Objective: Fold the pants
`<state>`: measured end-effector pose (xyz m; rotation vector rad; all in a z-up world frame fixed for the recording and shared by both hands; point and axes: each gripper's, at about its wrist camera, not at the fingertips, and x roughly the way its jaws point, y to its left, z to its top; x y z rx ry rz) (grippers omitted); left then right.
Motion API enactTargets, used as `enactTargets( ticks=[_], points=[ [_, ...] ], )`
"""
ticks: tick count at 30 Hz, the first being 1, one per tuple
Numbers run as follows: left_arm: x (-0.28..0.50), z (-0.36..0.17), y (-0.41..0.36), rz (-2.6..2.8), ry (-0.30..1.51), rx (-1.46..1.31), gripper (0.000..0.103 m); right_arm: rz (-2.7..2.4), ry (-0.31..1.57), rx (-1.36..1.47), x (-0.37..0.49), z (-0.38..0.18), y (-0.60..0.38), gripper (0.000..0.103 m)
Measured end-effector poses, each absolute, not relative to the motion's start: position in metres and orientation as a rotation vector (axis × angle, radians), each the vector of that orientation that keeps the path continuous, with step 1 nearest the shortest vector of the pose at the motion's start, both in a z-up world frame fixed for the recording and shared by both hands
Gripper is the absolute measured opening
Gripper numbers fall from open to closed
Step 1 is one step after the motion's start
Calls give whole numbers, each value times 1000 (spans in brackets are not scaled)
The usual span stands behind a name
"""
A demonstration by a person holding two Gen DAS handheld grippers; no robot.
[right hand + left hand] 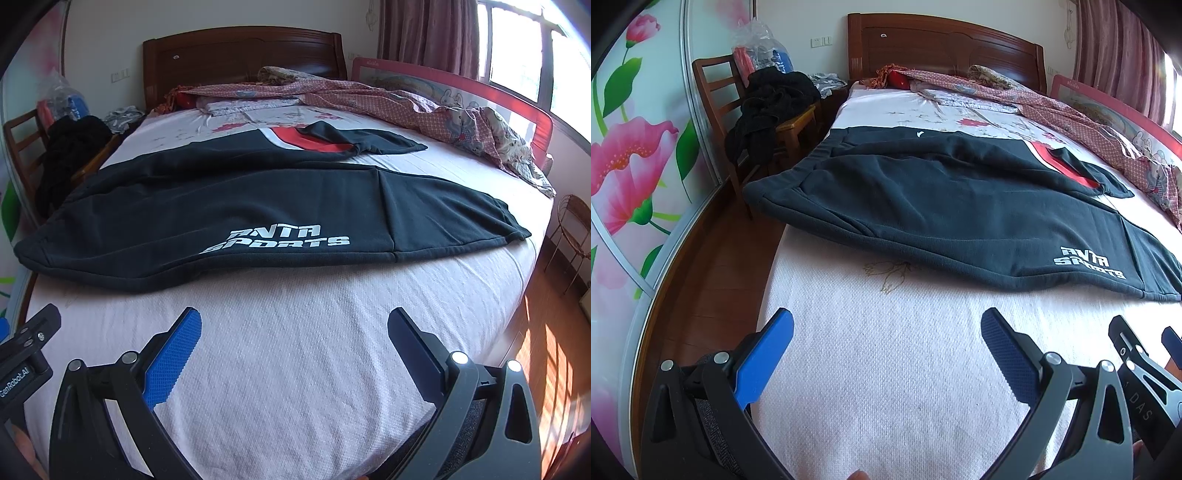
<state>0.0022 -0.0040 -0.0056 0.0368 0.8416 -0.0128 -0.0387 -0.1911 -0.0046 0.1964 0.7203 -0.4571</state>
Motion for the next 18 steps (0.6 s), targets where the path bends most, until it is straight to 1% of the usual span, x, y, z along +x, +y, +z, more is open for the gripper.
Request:
enactTargets(
  ticks=[18],
  points=[
    [1,-9,-2,-25,825,10,101,-453,728,201,-38,-6,-191,100]
  ],
)
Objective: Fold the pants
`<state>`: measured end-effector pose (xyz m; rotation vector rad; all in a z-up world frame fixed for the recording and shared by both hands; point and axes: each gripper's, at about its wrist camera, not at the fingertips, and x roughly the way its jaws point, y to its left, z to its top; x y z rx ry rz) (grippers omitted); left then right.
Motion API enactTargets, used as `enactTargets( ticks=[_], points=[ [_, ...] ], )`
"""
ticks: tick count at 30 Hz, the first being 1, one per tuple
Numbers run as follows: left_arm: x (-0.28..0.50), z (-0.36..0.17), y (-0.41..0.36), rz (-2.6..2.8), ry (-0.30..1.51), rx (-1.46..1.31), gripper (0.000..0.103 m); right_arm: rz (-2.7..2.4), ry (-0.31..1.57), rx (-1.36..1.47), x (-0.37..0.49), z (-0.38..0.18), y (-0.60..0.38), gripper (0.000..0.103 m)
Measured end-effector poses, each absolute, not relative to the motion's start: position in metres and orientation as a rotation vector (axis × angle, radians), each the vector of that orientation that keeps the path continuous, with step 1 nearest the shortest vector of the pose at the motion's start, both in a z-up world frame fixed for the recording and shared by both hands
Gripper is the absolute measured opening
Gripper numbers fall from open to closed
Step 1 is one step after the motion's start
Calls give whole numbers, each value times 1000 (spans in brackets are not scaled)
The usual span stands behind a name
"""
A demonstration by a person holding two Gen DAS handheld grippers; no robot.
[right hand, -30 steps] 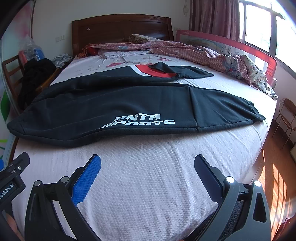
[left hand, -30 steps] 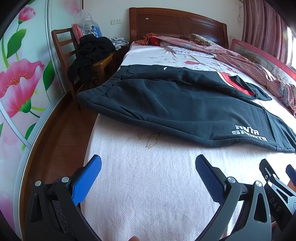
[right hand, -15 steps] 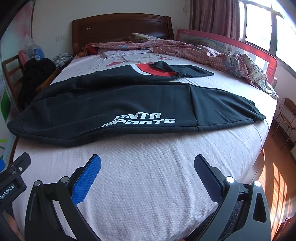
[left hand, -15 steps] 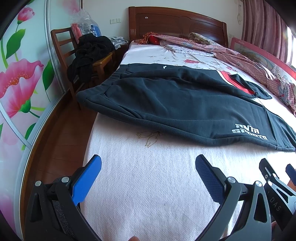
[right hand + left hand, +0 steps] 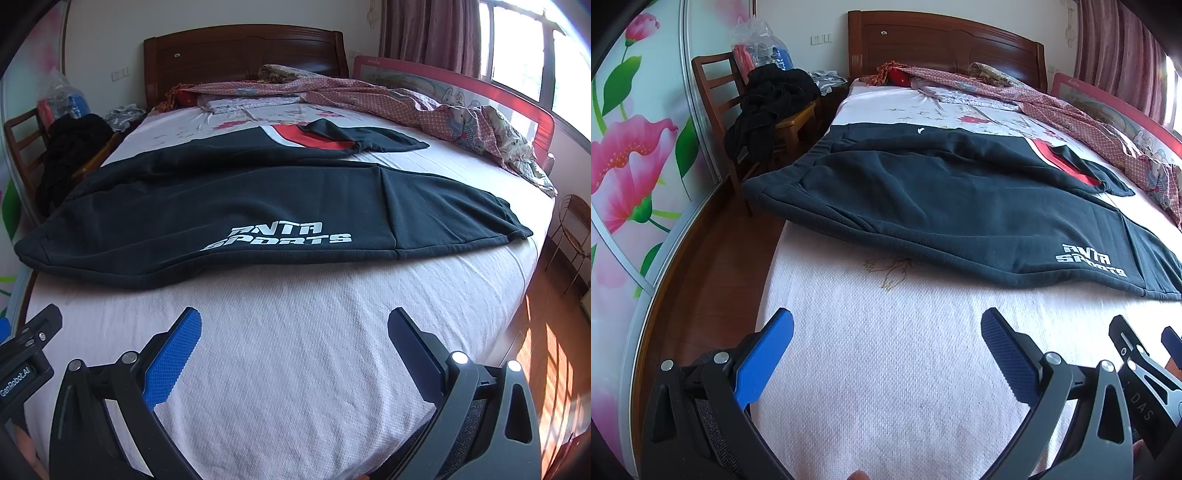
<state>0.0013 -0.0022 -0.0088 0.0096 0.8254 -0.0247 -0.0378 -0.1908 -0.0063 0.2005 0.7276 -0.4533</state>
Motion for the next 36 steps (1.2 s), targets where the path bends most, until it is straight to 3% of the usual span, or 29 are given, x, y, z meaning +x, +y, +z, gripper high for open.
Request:
enactTargets(
  ticks=[16,22,28,36],
  points=[
    [11,-14,2,-47,883,-22,101,-400,759,284,-38,-9,-199,100],
    [50,-12,45,-307,982,-453,101,-366,777,384,-39,-14,-210,100],
    [95,-55,90,-412,1068,-1038,101,-370,782,399,-38,-15,-211,100],
    [109,-90,85,-409,1038,-1224,101,-372,799,400,-35,-19,-213,100]
  ],
)
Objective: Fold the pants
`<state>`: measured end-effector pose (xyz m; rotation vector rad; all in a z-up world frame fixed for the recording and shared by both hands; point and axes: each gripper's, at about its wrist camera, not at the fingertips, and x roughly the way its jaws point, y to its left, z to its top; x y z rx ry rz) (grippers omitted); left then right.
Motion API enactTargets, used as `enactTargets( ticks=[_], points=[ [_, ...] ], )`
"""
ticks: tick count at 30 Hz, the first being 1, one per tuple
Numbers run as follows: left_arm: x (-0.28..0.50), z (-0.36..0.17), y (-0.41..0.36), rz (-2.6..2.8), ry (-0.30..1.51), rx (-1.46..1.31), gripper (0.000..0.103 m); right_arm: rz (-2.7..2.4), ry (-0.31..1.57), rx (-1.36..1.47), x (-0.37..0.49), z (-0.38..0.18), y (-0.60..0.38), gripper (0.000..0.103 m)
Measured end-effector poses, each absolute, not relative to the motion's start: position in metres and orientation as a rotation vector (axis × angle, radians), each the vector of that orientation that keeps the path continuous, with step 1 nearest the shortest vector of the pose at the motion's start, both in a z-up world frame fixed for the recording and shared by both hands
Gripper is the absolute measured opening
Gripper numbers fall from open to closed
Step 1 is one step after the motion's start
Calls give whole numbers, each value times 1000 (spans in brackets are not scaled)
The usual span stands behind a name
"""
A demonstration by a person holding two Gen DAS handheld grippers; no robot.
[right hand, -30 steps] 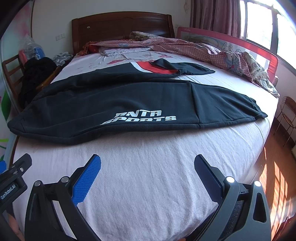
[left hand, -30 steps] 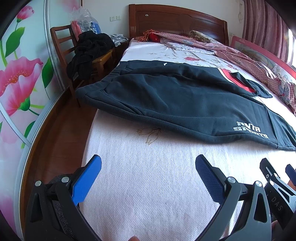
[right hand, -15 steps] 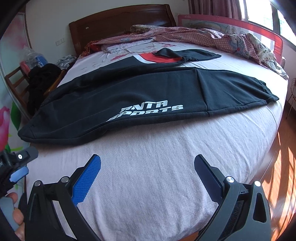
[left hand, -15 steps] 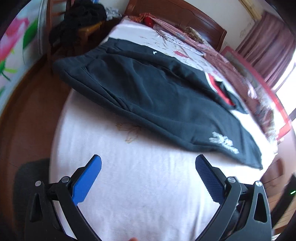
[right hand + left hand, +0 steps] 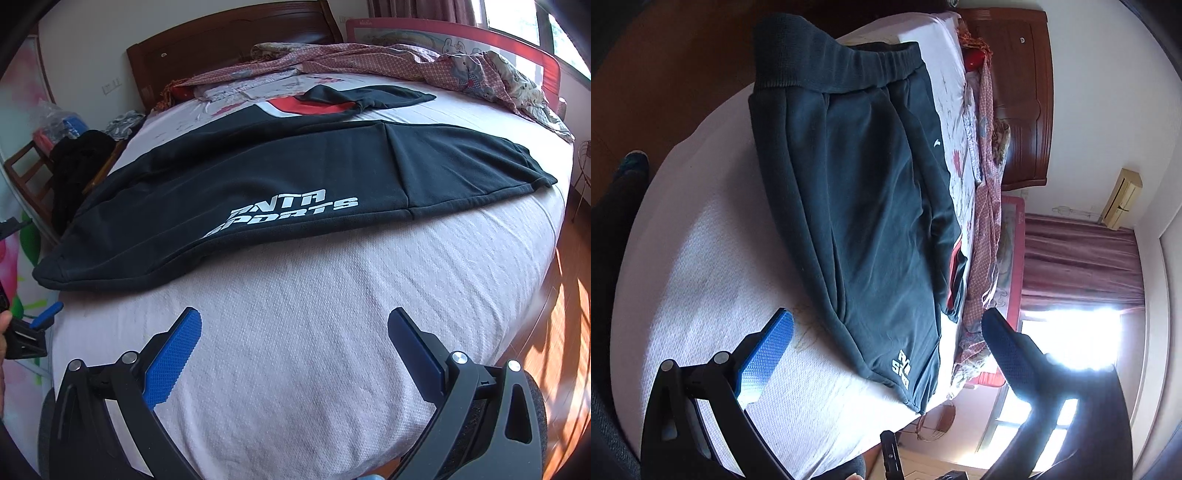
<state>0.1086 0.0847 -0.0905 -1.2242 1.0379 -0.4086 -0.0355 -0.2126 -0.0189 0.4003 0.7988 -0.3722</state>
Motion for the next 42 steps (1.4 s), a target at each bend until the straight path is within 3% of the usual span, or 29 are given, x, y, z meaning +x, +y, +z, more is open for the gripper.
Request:
enactTargets(
  ticks=[7,9,11,14,21,28,34,39,42],
  points=[
    [127,-83,91,-377,1002,-1297,101,-366,811,385,-35,-21,-210,100],
    [136,-76,100,-362,955,-1316,95,-362,817,378,-34,-22,-208,100],
    [142,-74,102,-344,971,-1290,42,-354,823,372,-33,-23,-207,100],
    [143,-80,103,-262,1039,-1252,6,-343,827,364,-31,-24,-204,100],
    [126,-84,116,-216,1001,-1263,5,-339,825,464,-35,-24,-223,100],
    [104,-61,128,-332,934,-1314,5,-227,714,1122,-60,-43,-311,100],
    [109,-40,123,-394,918,-1310,5,-6,659,1497,-44,-68,-325,100],
    [113,-29,118,-398,921,-1308,5,66,677,1525,-13,-66,-297,100],
    [116,-24,115,-398,921,-1308,5,151,692,1554,12,-61,-278,94]
  ],
)
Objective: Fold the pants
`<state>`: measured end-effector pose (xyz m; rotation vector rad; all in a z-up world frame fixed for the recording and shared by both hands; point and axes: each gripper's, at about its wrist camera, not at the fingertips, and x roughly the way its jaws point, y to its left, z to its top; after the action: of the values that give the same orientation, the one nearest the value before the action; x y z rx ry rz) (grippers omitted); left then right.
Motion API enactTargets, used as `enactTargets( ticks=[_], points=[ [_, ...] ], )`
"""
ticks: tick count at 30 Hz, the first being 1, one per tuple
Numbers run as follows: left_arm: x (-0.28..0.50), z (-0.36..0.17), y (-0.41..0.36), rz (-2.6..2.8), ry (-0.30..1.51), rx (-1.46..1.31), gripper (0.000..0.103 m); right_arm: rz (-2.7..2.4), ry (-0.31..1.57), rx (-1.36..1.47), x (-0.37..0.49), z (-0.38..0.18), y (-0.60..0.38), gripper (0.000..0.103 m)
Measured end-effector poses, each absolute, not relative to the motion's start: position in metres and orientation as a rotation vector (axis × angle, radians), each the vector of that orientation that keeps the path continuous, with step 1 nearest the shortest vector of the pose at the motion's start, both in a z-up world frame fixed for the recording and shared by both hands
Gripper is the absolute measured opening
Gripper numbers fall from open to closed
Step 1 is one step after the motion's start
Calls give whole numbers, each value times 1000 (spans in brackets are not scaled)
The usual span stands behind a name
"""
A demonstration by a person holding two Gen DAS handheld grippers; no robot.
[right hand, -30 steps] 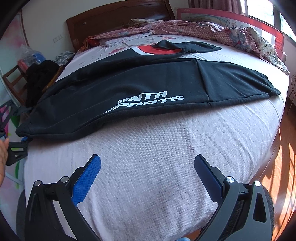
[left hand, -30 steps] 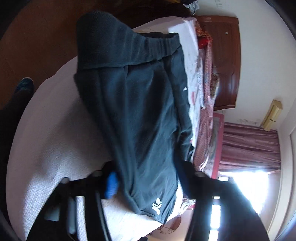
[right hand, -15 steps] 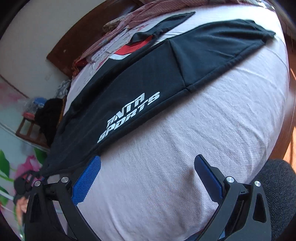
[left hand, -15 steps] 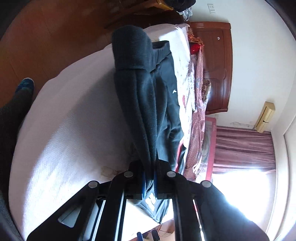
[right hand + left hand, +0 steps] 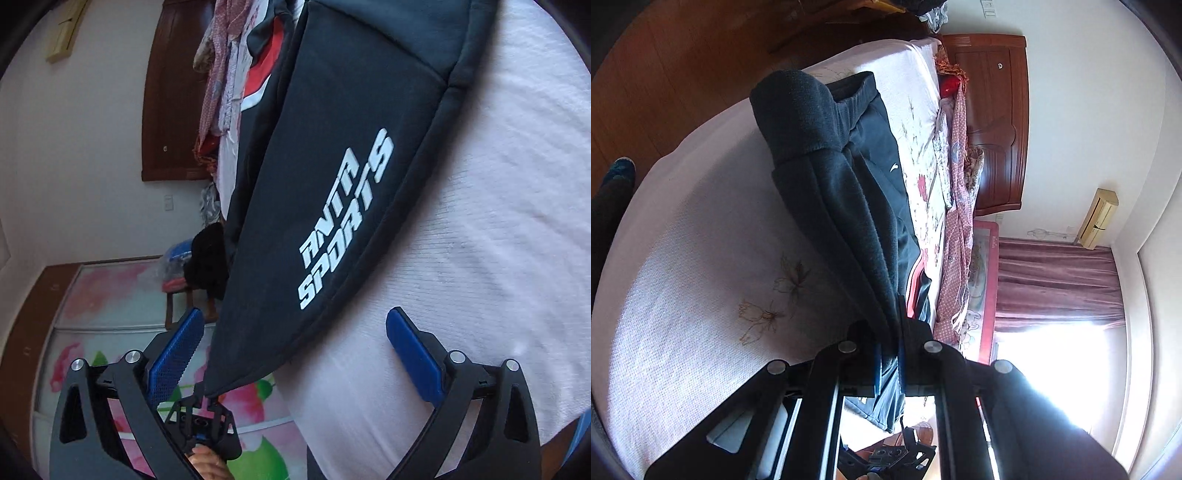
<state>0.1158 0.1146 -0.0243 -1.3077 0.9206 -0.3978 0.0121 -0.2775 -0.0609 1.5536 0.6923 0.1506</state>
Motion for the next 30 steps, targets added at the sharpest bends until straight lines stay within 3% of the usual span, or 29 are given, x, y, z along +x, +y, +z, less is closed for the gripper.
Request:
enactTargets(
  ticks=[6,8,9,10,12,15,21,30],
  points=[
    [108,-26,112,-415,905,-1313,5,137,783,1555,46,-62,-238,89],
    [107,-26,111,-415,903,-1320,5,93,780,1557,50,-58,-238,70],
    [107,-26,112,-412,901,-1317,5,53,780,1563,51,-61,-239,56],
    [105,-27,113,-410,899,-1316,5,13,794,1561,51,-63,-241,33],
    [103,-29,113,-403,897,-1308,5,-27,809,1543,48,-64,-245,7],
    [98,-32,112,-393,890,-1289,5,3,814,1361,47,-37,-240,6],
    [71,-26,121,-379,851,-1276,5,115,781,1287,21,-2,-247,6],
    [-13,-16,120,-371,902,-1202,5,174,849,1250,-49,-5,-258,6]
  ],
)
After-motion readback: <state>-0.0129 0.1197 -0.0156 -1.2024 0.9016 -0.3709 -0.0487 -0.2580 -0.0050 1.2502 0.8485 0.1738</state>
